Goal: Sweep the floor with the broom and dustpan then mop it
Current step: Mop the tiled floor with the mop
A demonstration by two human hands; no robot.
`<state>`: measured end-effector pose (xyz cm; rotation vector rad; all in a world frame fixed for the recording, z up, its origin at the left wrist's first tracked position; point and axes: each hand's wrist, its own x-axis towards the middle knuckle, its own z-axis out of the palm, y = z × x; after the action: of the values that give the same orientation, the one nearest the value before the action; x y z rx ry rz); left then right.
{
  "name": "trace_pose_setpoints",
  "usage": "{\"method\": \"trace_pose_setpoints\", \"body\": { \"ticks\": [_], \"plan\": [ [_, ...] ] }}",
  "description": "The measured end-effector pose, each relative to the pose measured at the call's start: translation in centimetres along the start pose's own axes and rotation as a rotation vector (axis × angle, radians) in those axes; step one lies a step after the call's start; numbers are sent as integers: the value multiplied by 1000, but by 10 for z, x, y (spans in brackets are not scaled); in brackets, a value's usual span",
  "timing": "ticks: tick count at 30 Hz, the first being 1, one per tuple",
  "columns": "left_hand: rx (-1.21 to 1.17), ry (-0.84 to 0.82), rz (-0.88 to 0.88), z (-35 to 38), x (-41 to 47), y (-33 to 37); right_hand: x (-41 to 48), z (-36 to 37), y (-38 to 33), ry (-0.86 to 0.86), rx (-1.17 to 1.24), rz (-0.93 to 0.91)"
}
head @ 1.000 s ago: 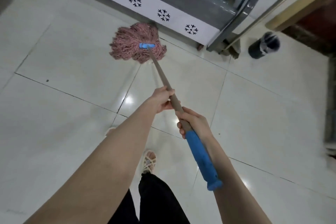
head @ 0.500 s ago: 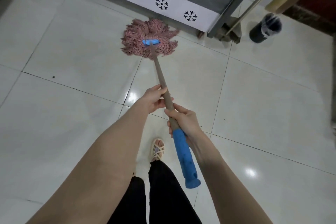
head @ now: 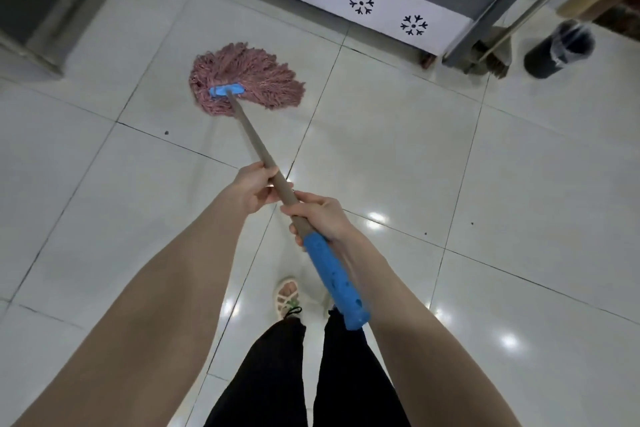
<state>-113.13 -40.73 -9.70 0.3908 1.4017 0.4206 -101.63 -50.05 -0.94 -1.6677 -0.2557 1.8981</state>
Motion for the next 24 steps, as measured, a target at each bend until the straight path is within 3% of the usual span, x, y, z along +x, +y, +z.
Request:
{"method": "trace_pose_setpoints", "body": {
  "ticks": [10, 24],
  "plan": [
    [-43, 13, 15, -20, -20, -21, -27, 7, 11, -24, -82, -18],
    [192, -261, -54, 177, -78, -152, -130, -170, 114, 285, 139, -50]
  ]
}}
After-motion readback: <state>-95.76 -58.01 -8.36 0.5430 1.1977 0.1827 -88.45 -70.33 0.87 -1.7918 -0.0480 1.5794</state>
